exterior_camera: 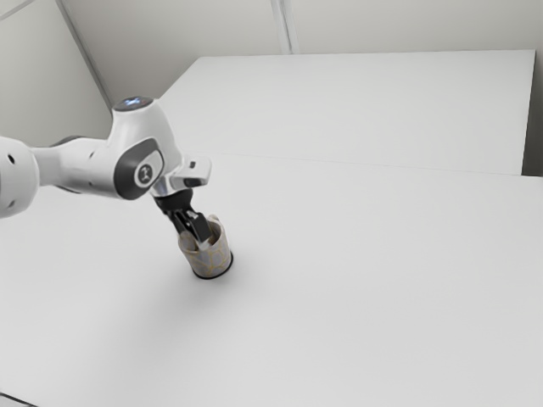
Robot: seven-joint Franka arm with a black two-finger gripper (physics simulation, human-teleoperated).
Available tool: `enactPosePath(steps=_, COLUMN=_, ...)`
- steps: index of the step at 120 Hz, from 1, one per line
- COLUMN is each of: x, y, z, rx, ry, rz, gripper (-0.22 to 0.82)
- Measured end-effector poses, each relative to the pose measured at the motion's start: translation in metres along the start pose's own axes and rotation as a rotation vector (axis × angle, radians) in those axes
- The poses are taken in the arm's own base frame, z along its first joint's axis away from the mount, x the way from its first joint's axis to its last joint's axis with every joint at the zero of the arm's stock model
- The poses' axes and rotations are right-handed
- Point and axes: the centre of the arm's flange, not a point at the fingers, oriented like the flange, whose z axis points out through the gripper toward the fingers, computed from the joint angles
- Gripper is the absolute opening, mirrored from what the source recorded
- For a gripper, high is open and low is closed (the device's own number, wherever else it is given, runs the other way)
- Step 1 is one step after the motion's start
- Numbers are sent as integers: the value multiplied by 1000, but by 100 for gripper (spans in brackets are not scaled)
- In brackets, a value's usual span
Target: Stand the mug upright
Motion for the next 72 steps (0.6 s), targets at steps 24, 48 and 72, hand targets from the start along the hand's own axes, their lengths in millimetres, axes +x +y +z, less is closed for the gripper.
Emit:
enactPosePath(steps=24, x=11, y=-2, z=-42, rx=4, ry=23, rz=-117, gripper=58)
enactPosePath(steps=48, x=37, y=3, z=-112, rx=12, ry=67, rz=-188, gripper=60)
enactPosePath(steps=72, x=70, y=3, z=-185, rx=7, ry=91, rz=-228, gripper=60)
